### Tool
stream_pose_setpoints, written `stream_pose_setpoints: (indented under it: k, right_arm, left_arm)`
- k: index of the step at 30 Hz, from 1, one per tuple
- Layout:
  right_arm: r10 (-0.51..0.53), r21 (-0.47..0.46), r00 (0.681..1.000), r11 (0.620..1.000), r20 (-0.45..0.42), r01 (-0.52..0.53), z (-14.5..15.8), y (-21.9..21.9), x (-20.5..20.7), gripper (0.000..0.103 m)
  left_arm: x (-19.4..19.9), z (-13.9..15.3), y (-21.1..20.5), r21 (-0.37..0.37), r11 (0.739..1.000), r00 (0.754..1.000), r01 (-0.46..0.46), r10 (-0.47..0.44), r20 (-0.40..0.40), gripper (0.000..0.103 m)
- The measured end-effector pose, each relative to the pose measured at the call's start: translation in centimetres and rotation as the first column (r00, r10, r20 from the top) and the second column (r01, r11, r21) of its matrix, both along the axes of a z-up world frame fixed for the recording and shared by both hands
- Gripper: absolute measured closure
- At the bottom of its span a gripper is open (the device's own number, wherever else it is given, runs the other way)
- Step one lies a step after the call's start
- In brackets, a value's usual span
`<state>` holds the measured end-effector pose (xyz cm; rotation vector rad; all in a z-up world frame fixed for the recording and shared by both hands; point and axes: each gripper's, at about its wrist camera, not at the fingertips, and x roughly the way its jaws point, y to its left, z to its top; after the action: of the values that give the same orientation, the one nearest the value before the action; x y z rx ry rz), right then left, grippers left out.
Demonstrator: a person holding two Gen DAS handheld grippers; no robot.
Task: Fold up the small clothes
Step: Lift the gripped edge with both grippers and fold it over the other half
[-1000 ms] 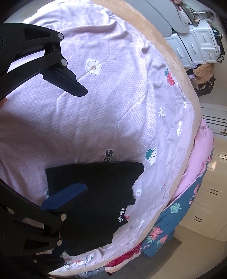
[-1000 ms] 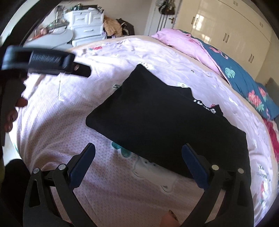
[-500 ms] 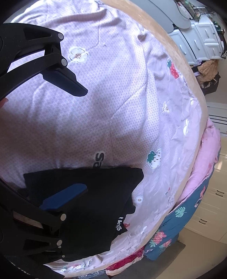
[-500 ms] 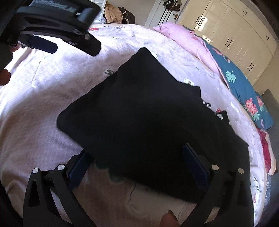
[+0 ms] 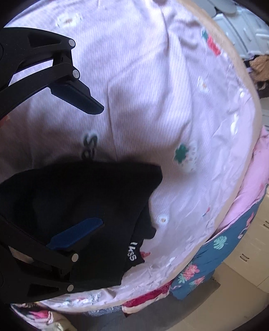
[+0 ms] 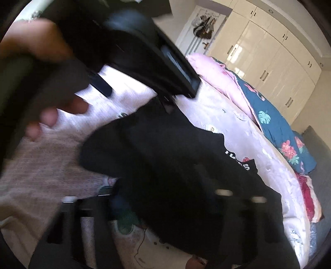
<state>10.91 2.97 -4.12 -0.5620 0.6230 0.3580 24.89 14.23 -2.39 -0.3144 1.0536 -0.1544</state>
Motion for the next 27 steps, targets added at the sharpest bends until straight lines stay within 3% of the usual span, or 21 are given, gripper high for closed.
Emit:
stream_pose_setpoints:
  k: [3,8,13,15,17,20,22,27]
  right_arm:
    - [0.011,0.040,1.000,0.999,0.028,-0.012,1.1,-0.7,-0.8,0.094]
    - [-0.022,0.118,0.999,0.993,0.041,0.017,2.9,-3.0,-0.9,0.095]
    - [-0.061,0.191,0.997,0.980,0.054,0.050,4.5,-5.3,-1.3,0.096]
    - [-0.082,0.211,0.994,0.975,0.070,0.065,5.1,-6.3,-1.7,0.096]
    - [-0.108,0.230,0.991,0.969,0.081,0.086,5.5,-7.4,-1.9,0.096]
    - [-0.134,0.254,0.987,0.961,0.088,0.107,5.9,-8.5,-2.5,0.096]
    - [-0.154,0.265,0.983,0.956,0.101,0.122,6.2,-9.5,-2.7,0.096]
    - [-0.206,0.313,0.973,0.935,0.106,0.164,6.8,-12.1,-3.1,0.096]
  left_arm:
    - [1.2,-0.9,-0.9,0.009,1.000,0.999,0.002,-0.001,-0.043,0.009]
    - [1.9,-1.4,-1.8,-0.067,0.998,0.997,0.001,-0.005,-0.071,0.009]
    - [1.9,0.1,-3.8,-0.117,0.993,1.000,0.015,-0.018,-0.022,0.010]
    - [1.9,1.1,-4.9,-0.115,0.993,1.000,0.028,-0.028,0.002,0.016]
    - [1.9,2.2,-6.3,-0.108,0.993,0.998,0.052,-0.050,0.025,0.042]
    - [1.8,3.7,-8.4,-0.094,0.992,0.995,0.086,-0.081,0.055,0.065]
    - [1.8,4.8,-9.7,-0.073,0.992,0.992,0.103,-0.097,0.084,0.074]
    - [1.5,6.9,-12.4,-0.050,0.988,0.983,0.144,-0.137,0.125,0.078]
